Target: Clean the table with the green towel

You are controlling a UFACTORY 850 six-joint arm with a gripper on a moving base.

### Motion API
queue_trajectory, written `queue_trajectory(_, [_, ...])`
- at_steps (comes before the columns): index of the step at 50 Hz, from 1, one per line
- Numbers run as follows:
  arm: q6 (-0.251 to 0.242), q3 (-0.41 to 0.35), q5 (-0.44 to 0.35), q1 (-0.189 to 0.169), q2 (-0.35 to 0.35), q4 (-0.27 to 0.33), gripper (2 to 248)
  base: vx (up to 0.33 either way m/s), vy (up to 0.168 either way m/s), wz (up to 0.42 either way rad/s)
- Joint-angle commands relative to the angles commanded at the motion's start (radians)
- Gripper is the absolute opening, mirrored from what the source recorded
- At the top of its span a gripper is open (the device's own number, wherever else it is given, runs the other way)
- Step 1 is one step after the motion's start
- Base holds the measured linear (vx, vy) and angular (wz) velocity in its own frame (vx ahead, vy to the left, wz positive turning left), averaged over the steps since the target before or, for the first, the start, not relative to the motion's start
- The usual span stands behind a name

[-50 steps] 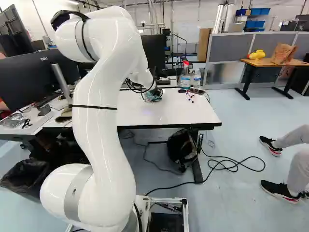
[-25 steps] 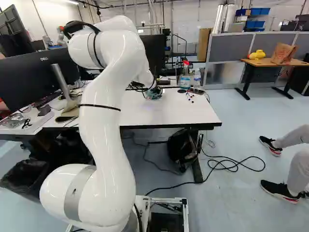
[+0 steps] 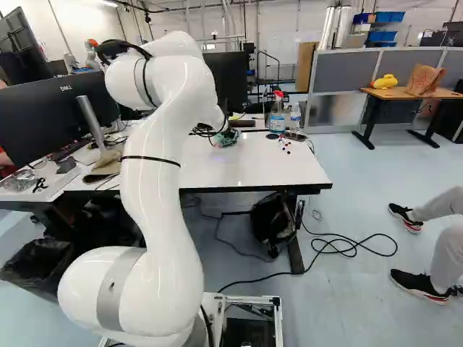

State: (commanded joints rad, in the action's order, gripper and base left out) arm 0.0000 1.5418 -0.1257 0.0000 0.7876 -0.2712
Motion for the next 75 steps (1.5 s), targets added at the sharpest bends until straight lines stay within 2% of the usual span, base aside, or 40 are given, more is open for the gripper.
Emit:
queue_trajectory(40, [0.0,-0.04,0.0,0.095,-0.028,0.0,41,0.0,0.0,0.0])
queue_trajectory(55, [0.0,-0.094,0.0,0.125,-0.066,0.0,41,0.0,0.0,0.0])
queue_trajectory(75, [0.0,-0.21,0.0,0.137,-0.149,0.0,41,0.0,0.0,0.0])
